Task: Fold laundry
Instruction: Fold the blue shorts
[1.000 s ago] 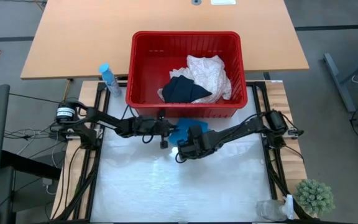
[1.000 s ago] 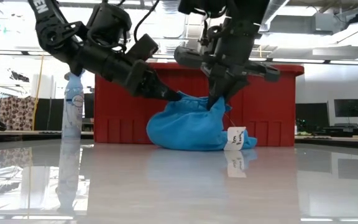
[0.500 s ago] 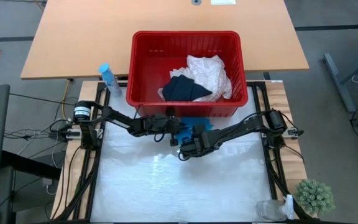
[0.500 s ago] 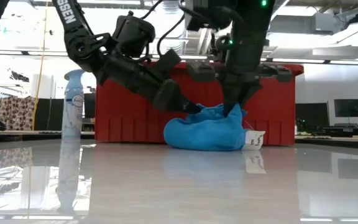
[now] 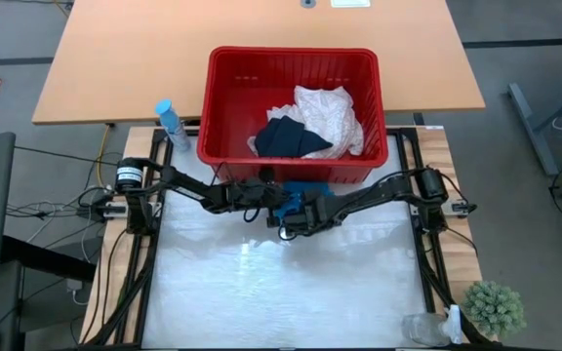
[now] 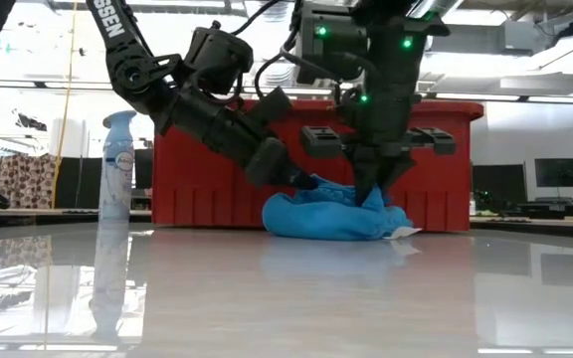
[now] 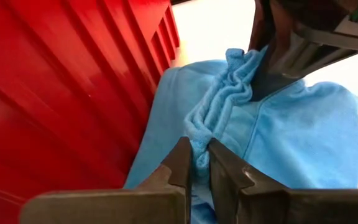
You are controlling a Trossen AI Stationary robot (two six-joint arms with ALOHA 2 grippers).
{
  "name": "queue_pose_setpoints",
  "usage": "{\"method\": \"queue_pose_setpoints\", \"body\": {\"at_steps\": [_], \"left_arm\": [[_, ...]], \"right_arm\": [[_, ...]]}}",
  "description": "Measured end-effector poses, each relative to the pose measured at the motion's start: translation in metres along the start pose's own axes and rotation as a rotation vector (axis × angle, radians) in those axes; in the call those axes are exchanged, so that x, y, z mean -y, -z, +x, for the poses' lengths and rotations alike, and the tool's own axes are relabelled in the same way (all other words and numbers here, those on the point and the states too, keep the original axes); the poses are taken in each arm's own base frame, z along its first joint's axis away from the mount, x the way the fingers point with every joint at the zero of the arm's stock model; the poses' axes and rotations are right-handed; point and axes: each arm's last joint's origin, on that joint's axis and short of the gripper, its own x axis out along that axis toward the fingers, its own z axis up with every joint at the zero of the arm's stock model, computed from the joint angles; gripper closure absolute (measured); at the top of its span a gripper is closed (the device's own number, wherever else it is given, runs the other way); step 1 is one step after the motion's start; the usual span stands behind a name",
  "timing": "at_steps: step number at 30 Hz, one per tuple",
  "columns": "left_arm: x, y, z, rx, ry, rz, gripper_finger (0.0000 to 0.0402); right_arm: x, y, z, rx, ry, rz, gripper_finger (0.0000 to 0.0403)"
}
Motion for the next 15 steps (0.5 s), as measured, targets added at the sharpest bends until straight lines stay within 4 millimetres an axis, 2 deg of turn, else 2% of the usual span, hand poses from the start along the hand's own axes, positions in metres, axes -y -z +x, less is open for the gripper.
{"method": "queue_pose_setpoints", "body": {"at_steps": [8, 11, 15], "left_arm": [[-0.012, 0.004, 0.001, -0.026, -0.093, -0.015, 0.0336], [-0.016, 0.005, 0.002, -0.029, -0.119, -0.055, 0.0317], [-0.018, 0.007, 0.002, -0.05, -0.124, -0.087, 0.03]], "right_arm": [[0.004, 0.003, 0.002, -0.033, 0.039, -0.037, 0.0327], [0.006, 0.002, 0.001, -0.033, 0.05, -0.042, 0.0306], [0.006, 0.001, 0.001, -0.027, 0.056, -0.042, 0.0259]]}}
